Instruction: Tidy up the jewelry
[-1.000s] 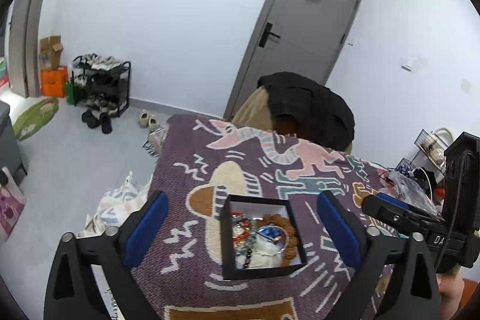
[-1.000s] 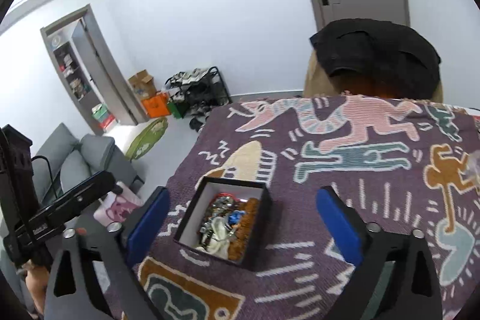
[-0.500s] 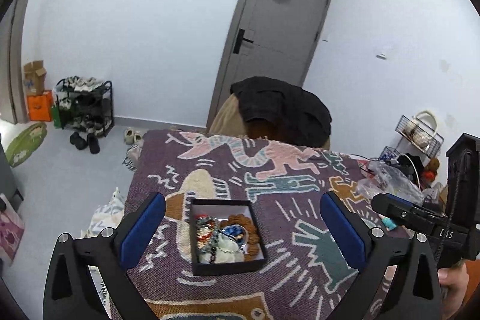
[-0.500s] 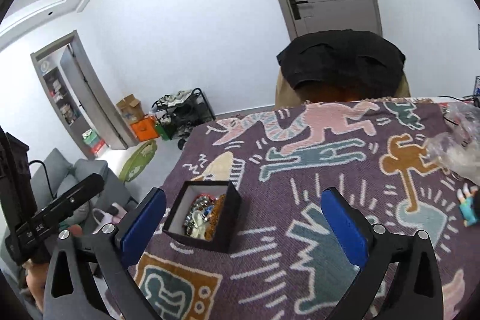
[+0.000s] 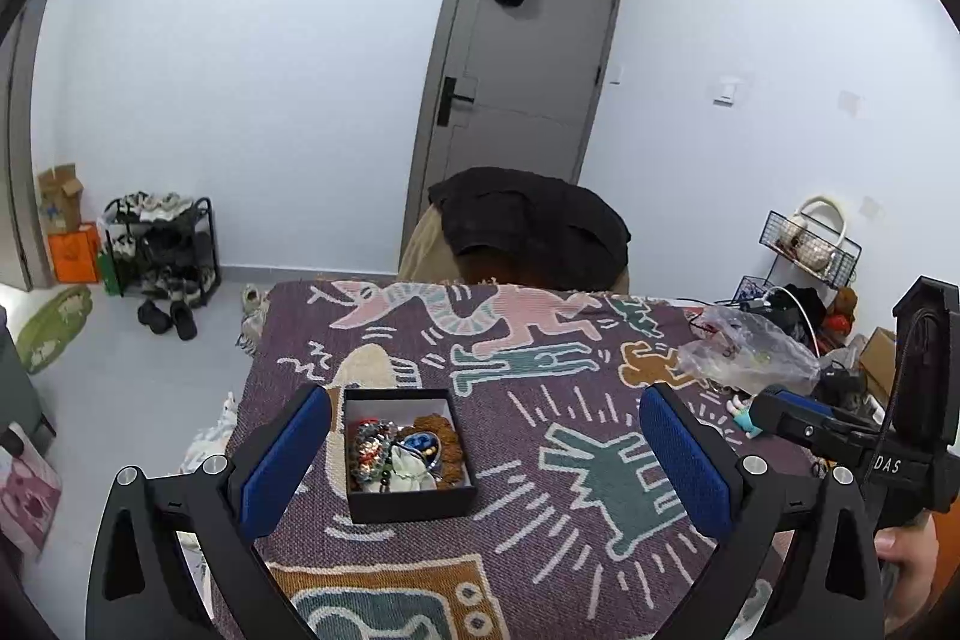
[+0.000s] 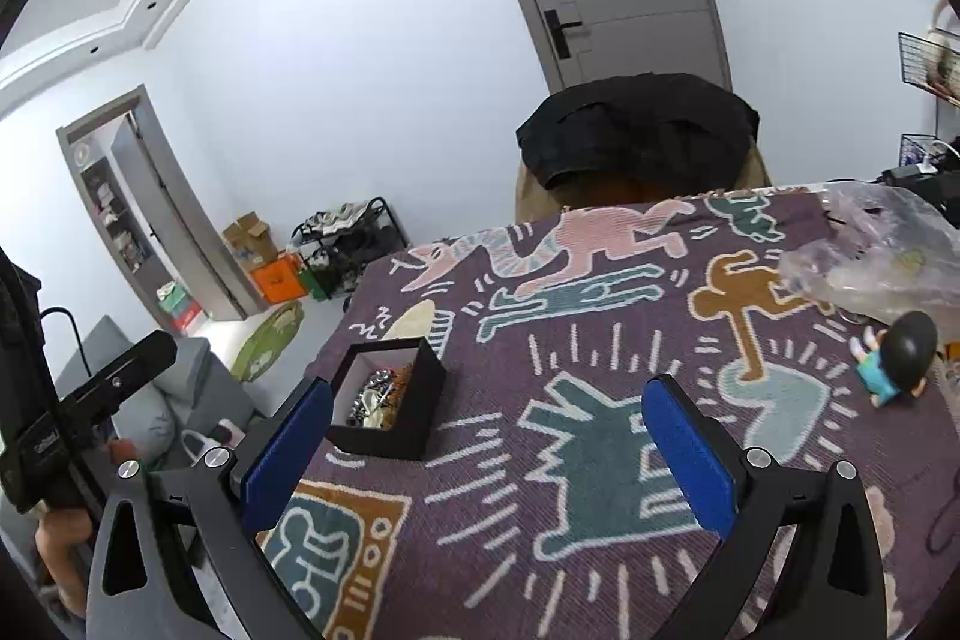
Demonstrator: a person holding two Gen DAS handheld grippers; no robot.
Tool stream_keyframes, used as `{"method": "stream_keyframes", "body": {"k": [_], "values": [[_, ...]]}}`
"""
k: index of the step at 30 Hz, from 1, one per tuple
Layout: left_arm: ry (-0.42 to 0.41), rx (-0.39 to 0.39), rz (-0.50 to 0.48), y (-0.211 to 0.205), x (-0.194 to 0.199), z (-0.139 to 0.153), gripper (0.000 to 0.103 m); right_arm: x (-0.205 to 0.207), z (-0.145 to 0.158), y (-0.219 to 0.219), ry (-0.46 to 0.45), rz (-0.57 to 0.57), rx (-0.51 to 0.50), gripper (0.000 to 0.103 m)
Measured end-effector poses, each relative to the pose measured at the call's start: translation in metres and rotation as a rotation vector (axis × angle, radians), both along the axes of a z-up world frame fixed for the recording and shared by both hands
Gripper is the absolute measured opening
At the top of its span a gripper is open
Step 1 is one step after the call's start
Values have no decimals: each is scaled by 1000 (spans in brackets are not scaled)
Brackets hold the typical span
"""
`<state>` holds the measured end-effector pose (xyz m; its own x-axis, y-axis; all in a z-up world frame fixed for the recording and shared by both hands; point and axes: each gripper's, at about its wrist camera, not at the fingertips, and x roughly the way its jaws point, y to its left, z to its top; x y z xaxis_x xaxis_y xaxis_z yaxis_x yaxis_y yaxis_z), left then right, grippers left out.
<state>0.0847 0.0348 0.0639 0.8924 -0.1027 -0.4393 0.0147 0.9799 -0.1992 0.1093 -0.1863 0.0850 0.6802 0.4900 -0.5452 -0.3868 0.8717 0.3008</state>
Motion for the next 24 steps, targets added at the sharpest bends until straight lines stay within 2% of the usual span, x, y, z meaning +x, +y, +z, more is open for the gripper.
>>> {"method": "stream_keyframes", "body": {"k": [24], "values": [[-45, 65, 16, -39, -66, 3, 103, -67, 5, -52, -48, 9, -39, 103]]}}
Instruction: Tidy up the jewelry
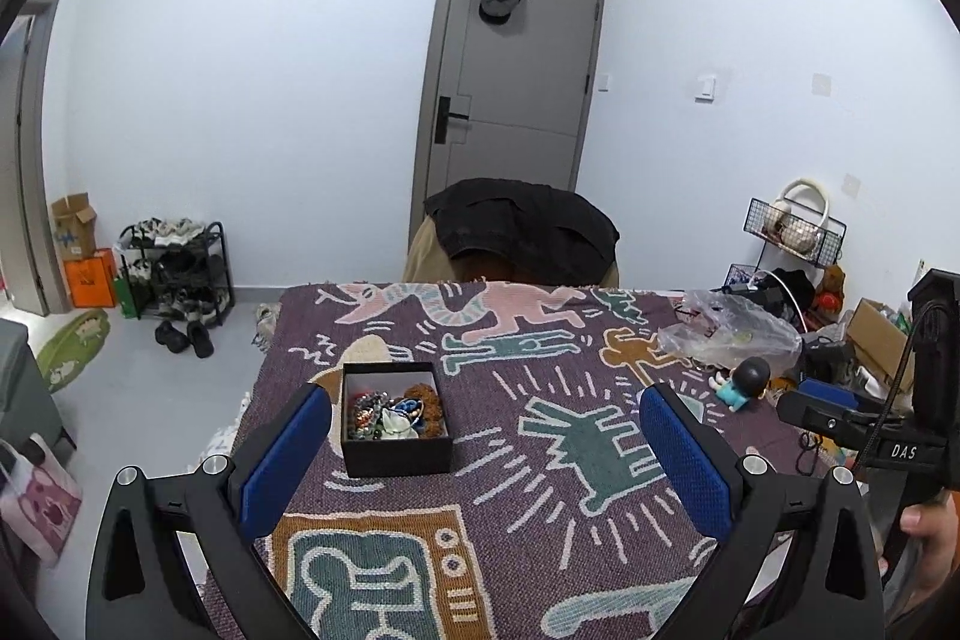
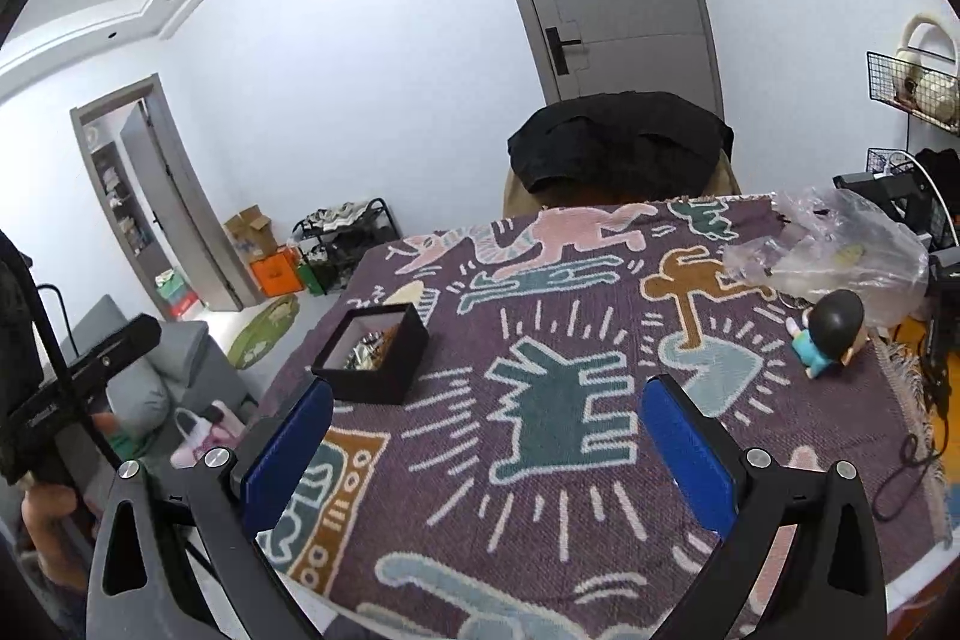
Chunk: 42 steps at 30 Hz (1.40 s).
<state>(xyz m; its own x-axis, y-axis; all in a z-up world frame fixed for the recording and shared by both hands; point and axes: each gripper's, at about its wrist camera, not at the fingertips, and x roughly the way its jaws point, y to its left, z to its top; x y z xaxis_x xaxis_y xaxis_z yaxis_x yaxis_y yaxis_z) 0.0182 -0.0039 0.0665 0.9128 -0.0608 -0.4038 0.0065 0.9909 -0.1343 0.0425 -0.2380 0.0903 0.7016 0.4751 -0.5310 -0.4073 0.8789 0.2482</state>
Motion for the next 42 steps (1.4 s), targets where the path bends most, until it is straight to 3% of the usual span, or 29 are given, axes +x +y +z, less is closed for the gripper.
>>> {"method": "stream_keyframes", "body": {"k": [15, 20, 42], "values": [[21, 4, 31, 7, -19, -24, 103, -21, -11, -7, 21, 50, -7, 103], [37, -49, 30, 14, -15, -32, 103, -23, -14, -3, 20, 58, -4, 103], [24, -30, 13, 8, -22, -31, 103, -19, -25, 10, 55, 73, -19, 103]]}}
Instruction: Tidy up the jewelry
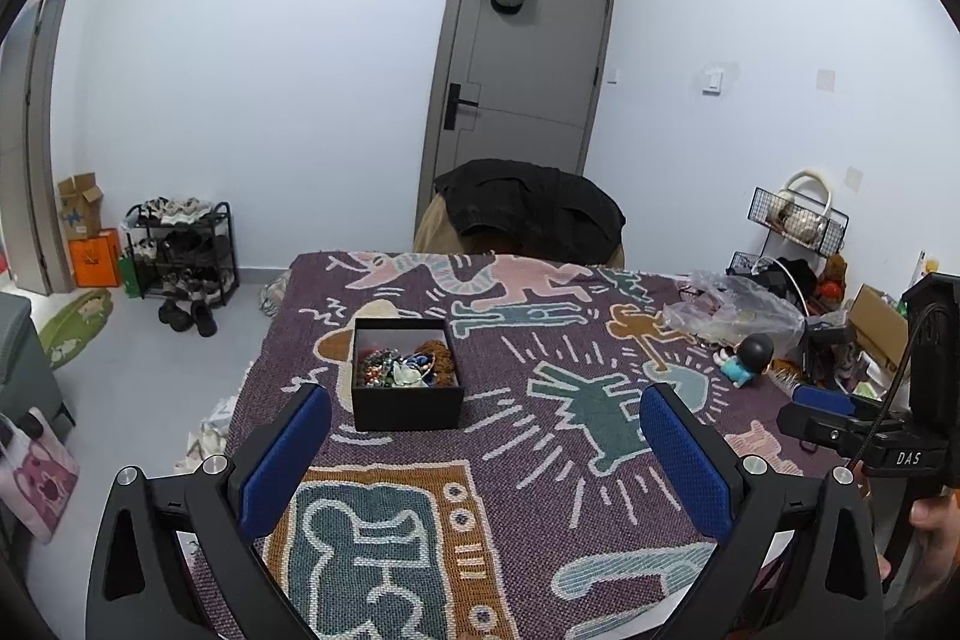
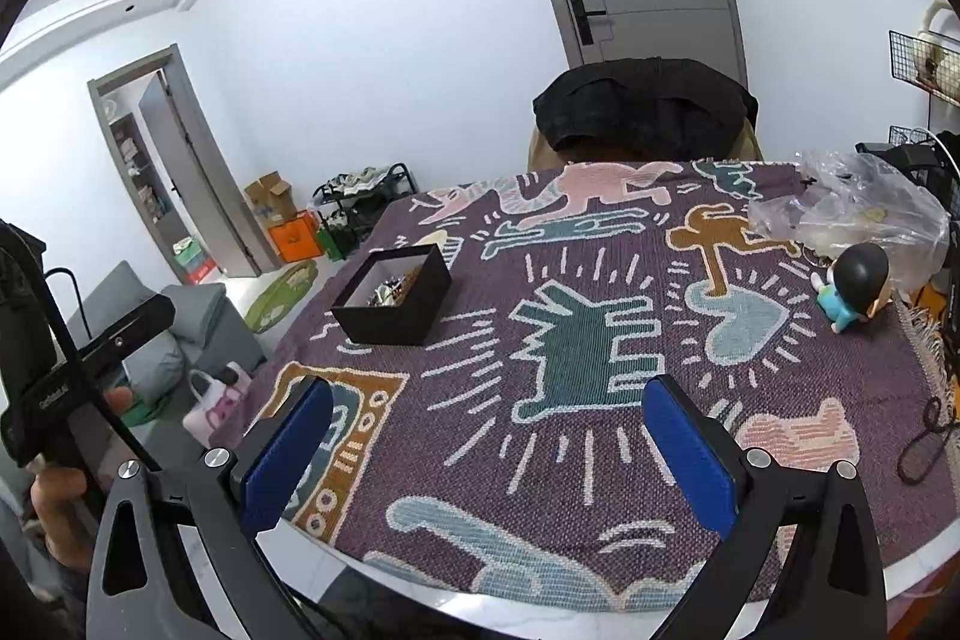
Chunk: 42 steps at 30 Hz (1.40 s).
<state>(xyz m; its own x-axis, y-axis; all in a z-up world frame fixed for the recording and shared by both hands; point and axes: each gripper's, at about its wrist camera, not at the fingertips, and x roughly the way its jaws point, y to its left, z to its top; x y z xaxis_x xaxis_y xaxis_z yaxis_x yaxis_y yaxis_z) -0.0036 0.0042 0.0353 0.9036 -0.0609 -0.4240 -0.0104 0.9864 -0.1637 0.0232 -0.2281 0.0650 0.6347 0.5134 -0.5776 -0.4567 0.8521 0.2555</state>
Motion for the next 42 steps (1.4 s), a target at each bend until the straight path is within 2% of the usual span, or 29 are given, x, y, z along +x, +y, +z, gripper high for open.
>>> {"method": "stream_keyframes", "body": {"k": [29, 42], "values": [[21, -4, -22, -5, 3, -3, 103, 4, -6, 0, 19, -7, -8, 103], [12, 2, 6, -3, 2, -4, 103, 3, -6, 1, 21, -4, -9, 103]]}}
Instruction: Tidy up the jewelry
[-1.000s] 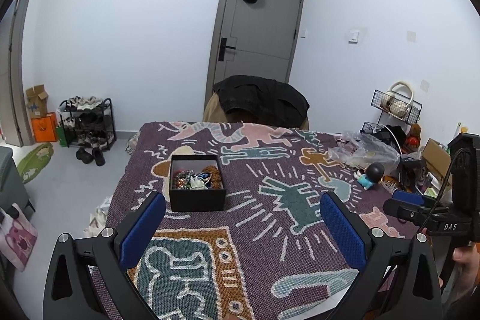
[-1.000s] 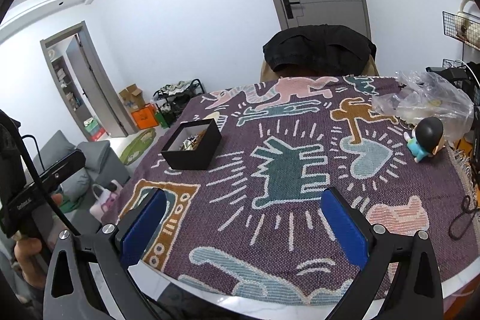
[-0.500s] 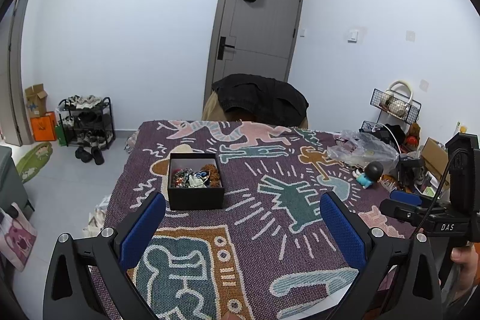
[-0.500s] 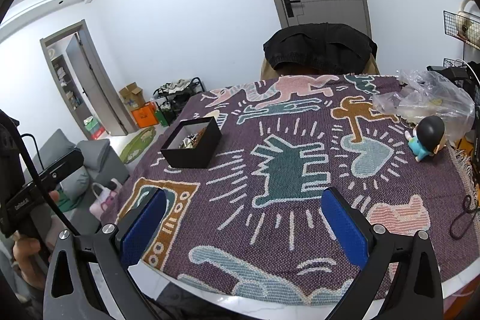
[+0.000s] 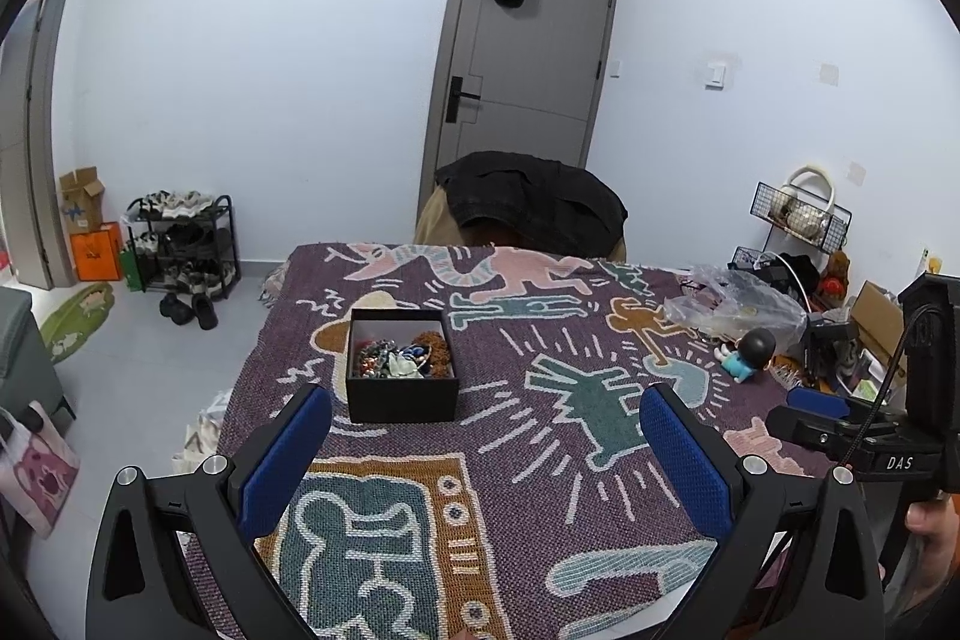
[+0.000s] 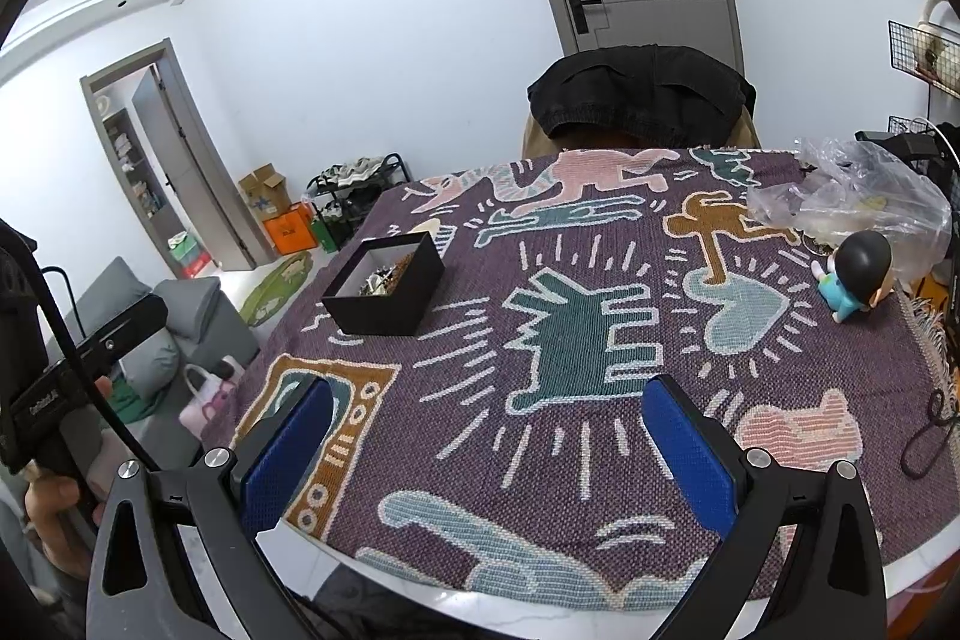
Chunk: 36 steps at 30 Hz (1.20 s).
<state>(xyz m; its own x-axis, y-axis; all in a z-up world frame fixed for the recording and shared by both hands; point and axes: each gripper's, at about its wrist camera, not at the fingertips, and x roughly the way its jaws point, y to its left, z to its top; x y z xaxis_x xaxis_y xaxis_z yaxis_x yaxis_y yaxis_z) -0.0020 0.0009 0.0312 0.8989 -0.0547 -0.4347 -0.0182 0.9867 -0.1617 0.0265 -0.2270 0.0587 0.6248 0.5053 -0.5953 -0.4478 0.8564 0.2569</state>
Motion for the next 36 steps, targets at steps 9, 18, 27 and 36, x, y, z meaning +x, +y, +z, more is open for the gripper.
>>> {"method": "stream_keyframes", "body": {"k": [9, 18, 27, 36], "values": [[1, 9, 2, -2, 0, 2, 103, 1, 0, 0, 2, -1, -2, 103], [2, 18, 10, -3, 0, 3, 103, 1, 0, 0, 0, 1, -3, 103], [-12, 49, 5, -7, -1, 4, 103, 1, 0, 0, 2, 0, -5, 103], [-16, 53, 5, -9, -1, 4, 103, 1, -2, -1, 2, -3, -7, 103]]}}
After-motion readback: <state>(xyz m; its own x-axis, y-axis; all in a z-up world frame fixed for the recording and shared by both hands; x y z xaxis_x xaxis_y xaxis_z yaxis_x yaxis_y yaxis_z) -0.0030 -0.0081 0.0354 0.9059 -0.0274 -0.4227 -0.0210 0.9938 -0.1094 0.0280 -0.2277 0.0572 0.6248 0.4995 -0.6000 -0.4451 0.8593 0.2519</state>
